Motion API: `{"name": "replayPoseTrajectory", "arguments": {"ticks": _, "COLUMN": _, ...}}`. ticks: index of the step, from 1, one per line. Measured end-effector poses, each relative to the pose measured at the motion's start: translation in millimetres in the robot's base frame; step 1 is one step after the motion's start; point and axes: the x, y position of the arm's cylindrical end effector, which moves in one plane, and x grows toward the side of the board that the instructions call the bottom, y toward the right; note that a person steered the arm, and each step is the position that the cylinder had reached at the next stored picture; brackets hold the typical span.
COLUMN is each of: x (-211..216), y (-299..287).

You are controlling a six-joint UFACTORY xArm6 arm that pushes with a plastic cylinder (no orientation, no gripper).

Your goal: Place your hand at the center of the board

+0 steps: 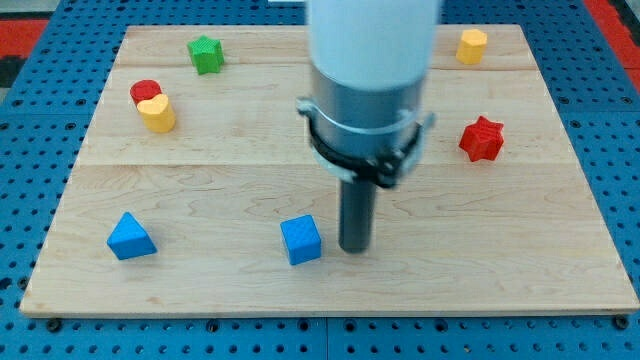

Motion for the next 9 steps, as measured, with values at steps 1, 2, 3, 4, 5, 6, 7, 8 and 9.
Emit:
{"name": "replayPoseTrajectory", "arguments": {"ticks": 1, "x": 49, "y": -33}}
{"name": "replayPoseTrajectory", "arguments": {"ticks": 2, "x": 48, "y": -139}}
{"name": "replayPoseTrajectory", "arguments": {"ticks": 3, "x": 47, "y": -198}}
{"name": "replayPoseTrajectory", "arguments": {"ticks": 4, "x": 44, "y": -204}}
{"name": "replayPoseTrajectory", "arguments": {"ticks": 5, "x": 44, "y": -200}}
{"name": "replayPoseTrajectory", "arguments": {"ticks": 6, "x": 20, "y": -201}}
{"name": "replayPoseTrajectory", "arguments": {"ticks": 7, "x": 7, "y": -201}}
{"name": "replayPoseTrajectory", "arguments": {"ticks": 8, "x": 6, "y": -203}}
{"name": "replayPoseTrajectory", "arguments": {"ticks": 9, "x": 14, "y": -204}}
